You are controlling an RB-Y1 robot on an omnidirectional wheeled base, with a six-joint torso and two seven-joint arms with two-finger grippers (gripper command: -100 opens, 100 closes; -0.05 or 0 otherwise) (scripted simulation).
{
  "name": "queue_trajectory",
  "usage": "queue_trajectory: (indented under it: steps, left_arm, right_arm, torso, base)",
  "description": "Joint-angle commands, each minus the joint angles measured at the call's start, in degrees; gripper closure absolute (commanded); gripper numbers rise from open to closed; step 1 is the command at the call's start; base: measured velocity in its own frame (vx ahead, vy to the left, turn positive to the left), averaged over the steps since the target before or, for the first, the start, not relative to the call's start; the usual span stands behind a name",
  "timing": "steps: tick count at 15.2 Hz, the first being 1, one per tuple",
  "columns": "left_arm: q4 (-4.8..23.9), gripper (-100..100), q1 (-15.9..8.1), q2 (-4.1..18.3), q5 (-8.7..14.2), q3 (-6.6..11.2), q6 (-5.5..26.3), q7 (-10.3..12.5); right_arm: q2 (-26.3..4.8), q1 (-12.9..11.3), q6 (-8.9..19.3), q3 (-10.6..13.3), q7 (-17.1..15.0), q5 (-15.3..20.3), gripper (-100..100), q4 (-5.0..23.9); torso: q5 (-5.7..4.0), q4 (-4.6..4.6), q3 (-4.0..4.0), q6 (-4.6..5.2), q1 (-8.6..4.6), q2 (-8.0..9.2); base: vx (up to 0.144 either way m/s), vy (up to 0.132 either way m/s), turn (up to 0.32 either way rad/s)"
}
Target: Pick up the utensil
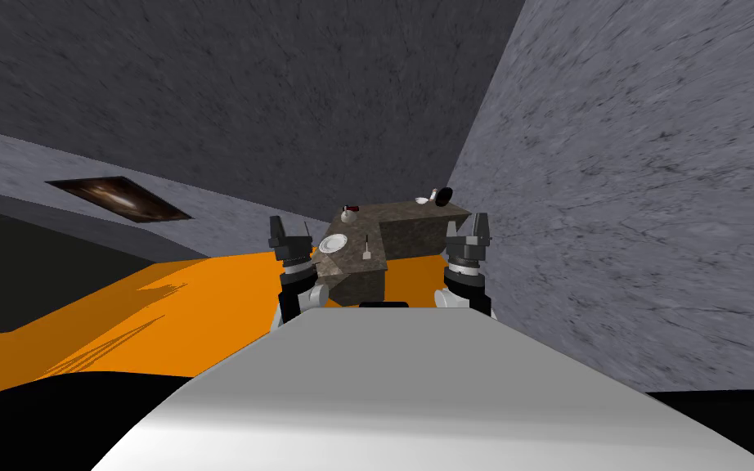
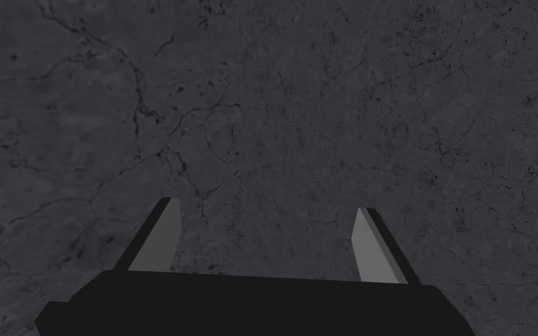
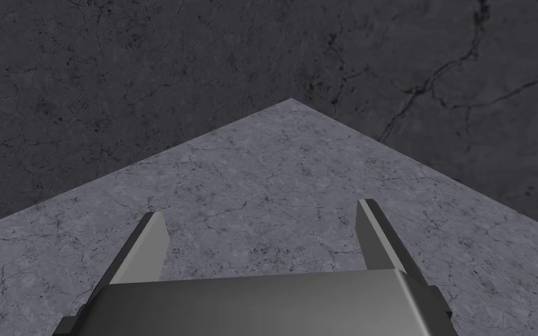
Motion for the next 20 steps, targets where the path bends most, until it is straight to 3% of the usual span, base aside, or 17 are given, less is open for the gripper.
queue_trajectory:
  steps: [1, 4, 5, 6, 7, 8, 10, 13, 15, 20]
  left_arm:
    - [0.68, -100, -0.53, 2.86, 0.00, 0.36, 0.63, 0.41]
    - [1.37, -100, -1.08, 5.02, 0.00, 0.73, 1.28, 0.83]
    - [2.28, -100, -1.80, 7.01, 0.00, 1.21, 2.13, 1.37]
    - [2.28, -100, -1.80, 7.01, 0.00, 1.21, 2.13, 1.37]
    - [3.40, -100, -2.68, 8.89, 0.00, 1.81, 3.18, 2.05]
    - [3.40, -100, -2.68, 8.89, 0.00, 1.81, 3.18, 2.05]
    - [6.23, -100, -4.91, 11.96, 0.00, 3.30, 5.82, 3.74]
    - [7.92, -100, -6.23, 13.86, 0.00, 4.19, 7.38, 4.75]
    - [11.24, -100, -9.25, 16.63, 0.00, 6.22, 10.45, 7.04]
    - [16.21, -100, -12.71, 19.00, 0.01, 8.53, 15.07, 9.65]
  right_arm:
    - [0.00, 0.00, 0.00, 0.00, 0.00, 0.00, 0, 0.00]
    - [0.00, 0.00, 0.00, 0.00, 0.00, 0.00, 0, 0.00]
    - [0.00, 0.00, 0.00, 0.00, 0.00, 0.00, 0, 0.00]
    - [0.00, 0.00, 0.00, 0.00, 0.00, 0.00, 0, 0.00]
    - [0.00, 0.00, 0.00, 0.00, 0.00, 0.00, 0, 0.00]
    - [0.00, 0.00, 0.00, 0.00, 0.00, 0.00, 0, 0.00]
    - [0.00, 0.00, 0.00, 0.00, 0.00, 0.00, 0, 0.00]
    - [0.01, 0.00, 0.00, 0.01, 0.00, 0.00, 0, 0.00]
    - [0.01, 0.00, 0.00, 0.01, 0.00, 0.00, 0, 0.00]
    - [0.01, 0.00, 0.00, 0.01, 0.00, 0.00, 0, 0.00]
  torso:
    - [0.00, 0.00, 0.00, 0.00, 0.00, 0.00]
    - [-0.01, 0.00, -0.01, 0.00, -0.04, -0.02]
    - [-0.01, 0.00, -0.01, 0.00, -0.05, -0.01]
    - [-0.02, 0.00, -0.01, 0.01, -0.08, -0.01]
    - [-0.02, 0.00, -0.01, 0.01, -0.09, -0.02]
    - [-0.02, -0.01, -0.02, 0.01, -0.11, -0.03]
    - [-0.03, -0.01, -0.02, 0.01, -0.14, -0.04]
    - [-0.05, -0.01, -0.03, 0.01, -0.25, -0.06]
    - [-0.05, -0.01, -0.03, 0.01, -0.23, -0.06]
    - [-0.06, -0.02, -0.05, 0.02, -0.30, -0.08]
  base:
    - [0.001, -0.008, -0.003]
    - [0.003, -0.018, -0.004]
    - [-0.001, -0.028, -0.004]
    - [0.003, -0.030, -0.003]
    - [0.005, -0.036, -0.007]
    - [0.003, -0.036, -0.004]
    - [0.008, -0.047, -0.010]
    - [0.006, -0.065, -0.007]
    - [0.004, -0.067, -0.013]
    - [0.008, -0.075, -0.010]
